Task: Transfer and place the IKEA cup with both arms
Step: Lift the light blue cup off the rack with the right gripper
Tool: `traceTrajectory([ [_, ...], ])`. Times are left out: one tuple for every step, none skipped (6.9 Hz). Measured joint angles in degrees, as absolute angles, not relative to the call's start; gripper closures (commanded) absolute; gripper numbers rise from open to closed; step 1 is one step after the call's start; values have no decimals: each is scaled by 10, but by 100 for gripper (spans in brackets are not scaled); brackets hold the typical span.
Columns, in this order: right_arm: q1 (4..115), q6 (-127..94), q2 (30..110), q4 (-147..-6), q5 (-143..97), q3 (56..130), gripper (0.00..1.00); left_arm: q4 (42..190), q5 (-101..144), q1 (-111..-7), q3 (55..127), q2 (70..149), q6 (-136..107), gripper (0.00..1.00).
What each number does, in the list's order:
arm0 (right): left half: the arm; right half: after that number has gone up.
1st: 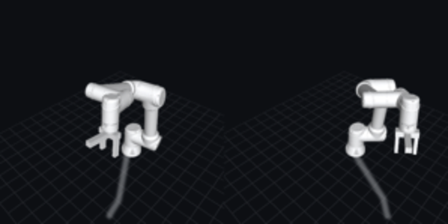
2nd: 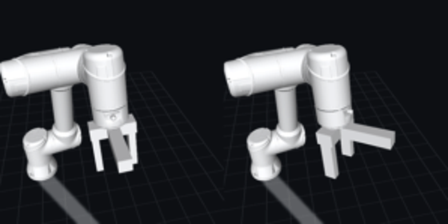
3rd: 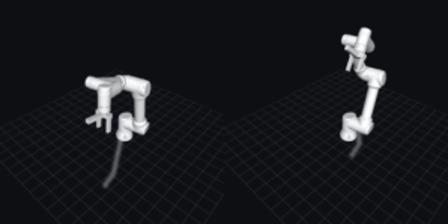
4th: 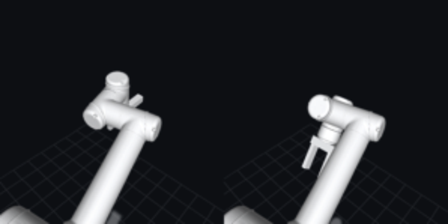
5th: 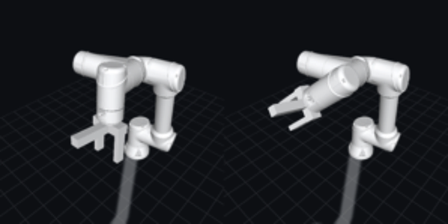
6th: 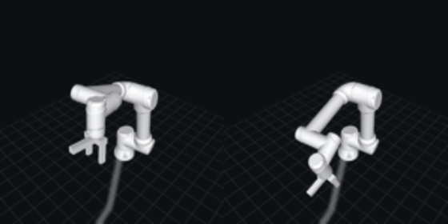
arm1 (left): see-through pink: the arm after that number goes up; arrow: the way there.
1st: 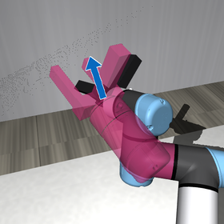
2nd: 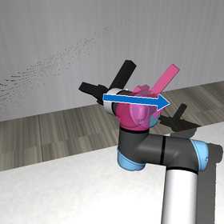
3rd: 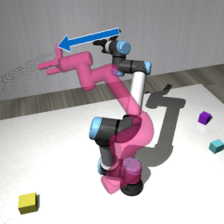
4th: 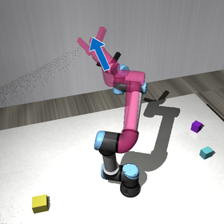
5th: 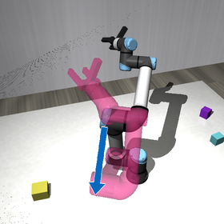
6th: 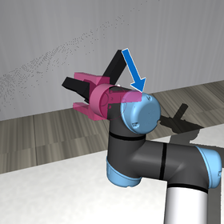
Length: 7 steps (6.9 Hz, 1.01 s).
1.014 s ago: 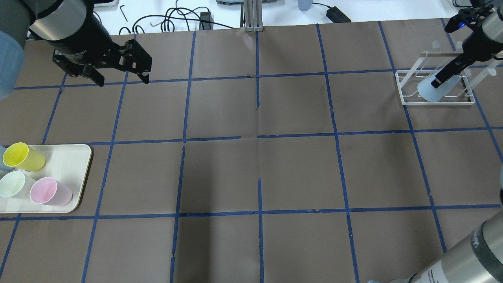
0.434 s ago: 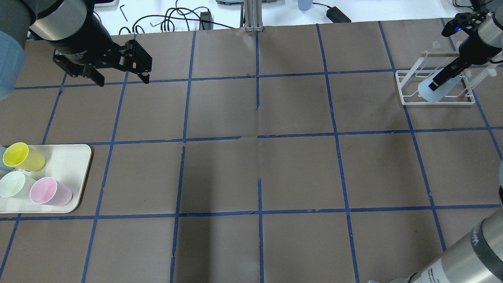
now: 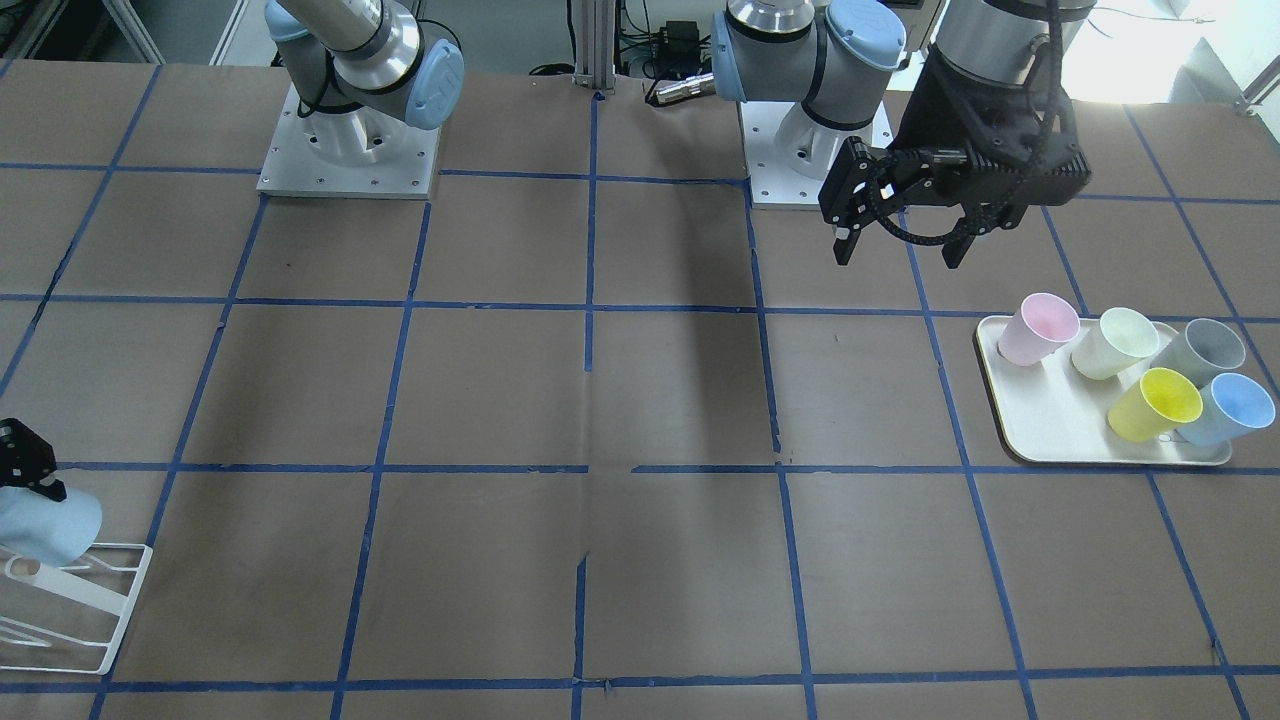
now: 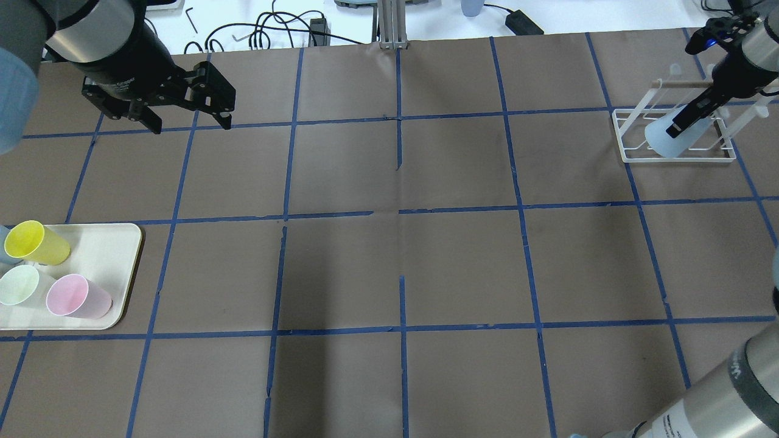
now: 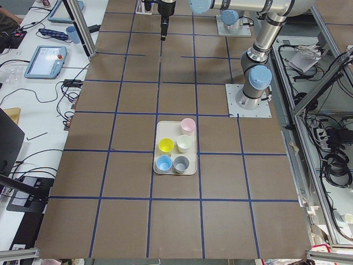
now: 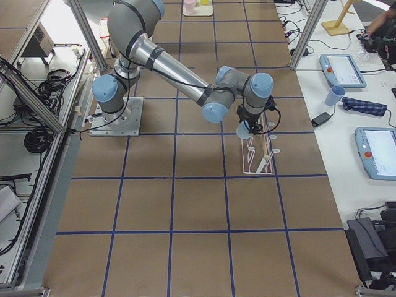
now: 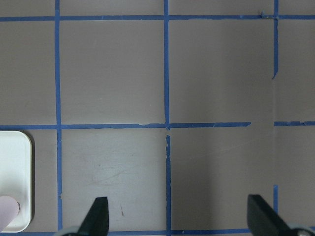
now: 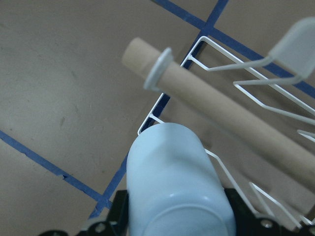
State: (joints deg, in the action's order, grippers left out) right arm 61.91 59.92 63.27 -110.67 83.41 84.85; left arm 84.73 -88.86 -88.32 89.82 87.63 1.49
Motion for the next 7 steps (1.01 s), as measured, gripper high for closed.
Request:
traceTrajectory([
  [619,599,634,-1106,834,847,48,847,-889,-883,898,876,15,0],
  [618,599,636,-1102,834,843,51,847,-889,-882,898,876,15,0],
  [617,598,638,-1090,835,833,55,847,-889,-882,898,876,15,0],
  [616,597,643,-1066,836,817,59,847,-889,-882,898,876,15,0],
  [616,595,651,-1030,836,797,59,847,-889,-882,898,876,15,0],
  [616,593,663,-986,839,775,59,847,-889,-882,898,876,15,0],
  [616,589,682,-936,843,753,58,847,-889,-882,898,876,15,0],
])
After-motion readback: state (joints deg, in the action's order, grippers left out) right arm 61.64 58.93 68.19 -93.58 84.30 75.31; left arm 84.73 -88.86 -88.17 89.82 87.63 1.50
